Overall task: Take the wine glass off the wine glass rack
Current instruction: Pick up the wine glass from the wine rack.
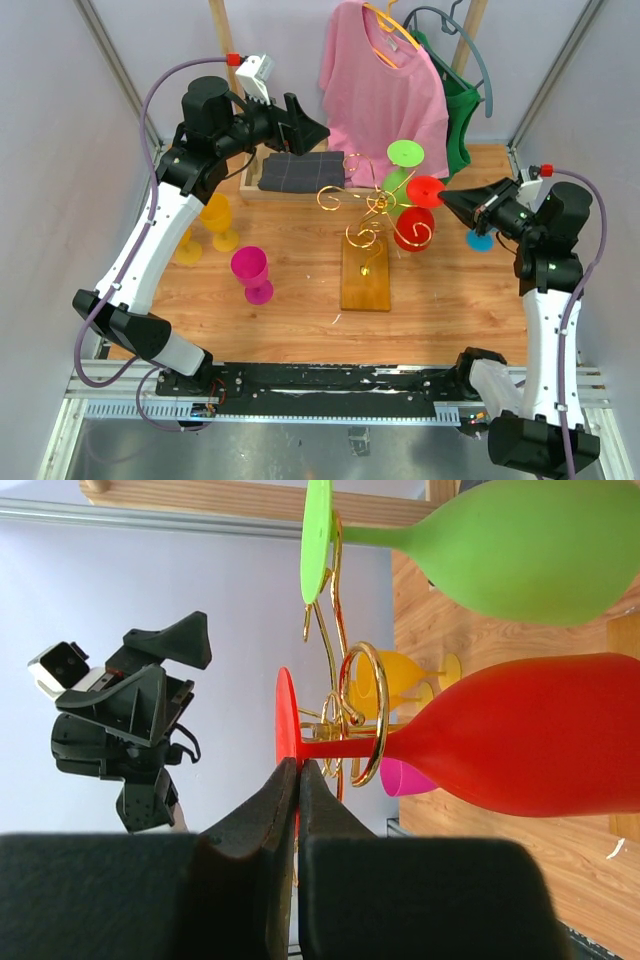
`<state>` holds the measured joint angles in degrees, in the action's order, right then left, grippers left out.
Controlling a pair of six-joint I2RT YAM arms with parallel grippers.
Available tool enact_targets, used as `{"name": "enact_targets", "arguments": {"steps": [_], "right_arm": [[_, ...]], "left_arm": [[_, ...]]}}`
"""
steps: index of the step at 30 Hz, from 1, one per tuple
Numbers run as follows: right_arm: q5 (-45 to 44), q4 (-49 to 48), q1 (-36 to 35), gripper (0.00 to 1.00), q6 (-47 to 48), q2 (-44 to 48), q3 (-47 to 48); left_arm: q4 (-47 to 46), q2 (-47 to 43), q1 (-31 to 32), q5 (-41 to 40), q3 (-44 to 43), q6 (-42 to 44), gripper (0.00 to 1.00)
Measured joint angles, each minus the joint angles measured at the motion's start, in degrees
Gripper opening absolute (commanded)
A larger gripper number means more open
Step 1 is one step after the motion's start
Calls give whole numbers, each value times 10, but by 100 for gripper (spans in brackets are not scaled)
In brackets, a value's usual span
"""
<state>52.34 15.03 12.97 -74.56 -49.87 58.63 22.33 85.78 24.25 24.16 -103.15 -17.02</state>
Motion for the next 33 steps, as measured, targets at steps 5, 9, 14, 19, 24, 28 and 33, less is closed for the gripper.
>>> {"name": "enact_targets", "arguments": {"steps": [5,9,14,19,24,28,33], "right_arm": [[-18,-4,-23,1,0,-17,5],[-30,-11,-33,1,0,-42,27],[-39,-30,-41,1,0,-66,50],[-50,-37,-51,1,0,-78,52],[-61,-39,-56,1,0,-81,52],[-71,-41,-56,1,0,-81,52],[-85,-45,-56,0,1,-86,52]], "left_arm": [[0,0,0,0,0,0,99],[0,0,0,0,0,0,99],[0,0,1,0,0,0,99],[0,0,1,0,0,0,99],[0,0,1,0,0,0,99],[0,0,1,0,0,0,99],[0,0,1,0,0,0,99]]}}
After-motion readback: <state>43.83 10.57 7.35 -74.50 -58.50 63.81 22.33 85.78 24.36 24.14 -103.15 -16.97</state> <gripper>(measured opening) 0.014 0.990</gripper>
